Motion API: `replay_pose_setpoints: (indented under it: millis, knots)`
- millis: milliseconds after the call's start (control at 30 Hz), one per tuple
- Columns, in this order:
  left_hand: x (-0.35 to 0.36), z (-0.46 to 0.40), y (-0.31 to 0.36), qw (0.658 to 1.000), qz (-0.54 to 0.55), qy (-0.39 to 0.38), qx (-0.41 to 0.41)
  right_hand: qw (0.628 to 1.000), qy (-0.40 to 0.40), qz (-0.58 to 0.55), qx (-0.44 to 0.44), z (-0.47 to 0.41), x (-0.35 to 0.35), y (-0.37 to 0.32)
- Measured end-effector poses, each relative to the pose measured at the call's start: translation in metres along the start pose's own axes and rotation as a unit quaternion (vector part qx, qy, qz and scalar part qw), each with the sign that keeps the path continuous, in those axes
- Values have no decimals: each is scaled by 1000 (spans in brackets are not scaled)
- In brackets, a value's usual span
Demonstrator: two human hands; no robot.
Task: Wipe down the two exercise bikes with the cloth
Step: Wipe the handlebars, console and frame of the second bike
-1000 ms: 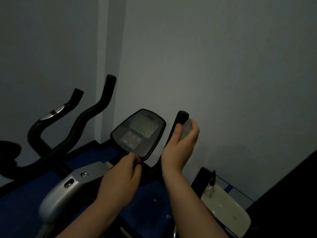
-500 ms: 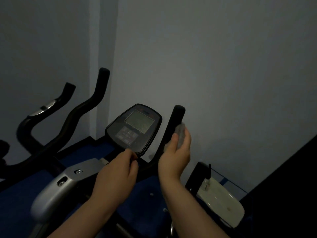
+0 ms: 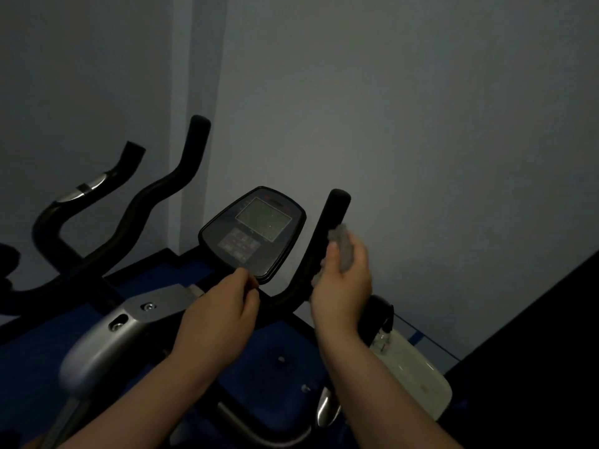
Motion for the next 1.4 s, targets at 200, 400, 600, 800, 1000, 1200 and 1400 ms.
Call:
replay_pose_setpoints:
  millis: [200,400,600,800,1000,1200,1400]
  knots:
    - [-3,0,-1,1000,10,3,-5,775,-94,346,-521,-33,29,-65]
    - [-7,5,0,1000,6,17,-7,710,-317,475,-412,5,49,-13]
    - [-11,7,-2,999,-3,50,-8,684,-369,410,-478,-9,36,-34]
    - [-21,5,-11,977,157,120,-78,844,-262,301,-359,47,19,-20]
    - [-60,16,-25,951,228,178,-115,812,-358,281,-365,52,32,-26]
    - [-78,81,-32,969,145,123,-156,877,-215,244,-353,72,19,-15]
    - [-75,128,-40,964,80,146,-209,755,-517,150,-375,138,55,-24]
Point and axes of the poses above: each hand's wrist, its own z-axis away from the middle knuckle, its own x-axis out of the palm, y = z × x, the point moved 5 cm from there along -z, towards the middle knuckle, and after that the axes turned 6 degrees about y, right-handed, at the moved point
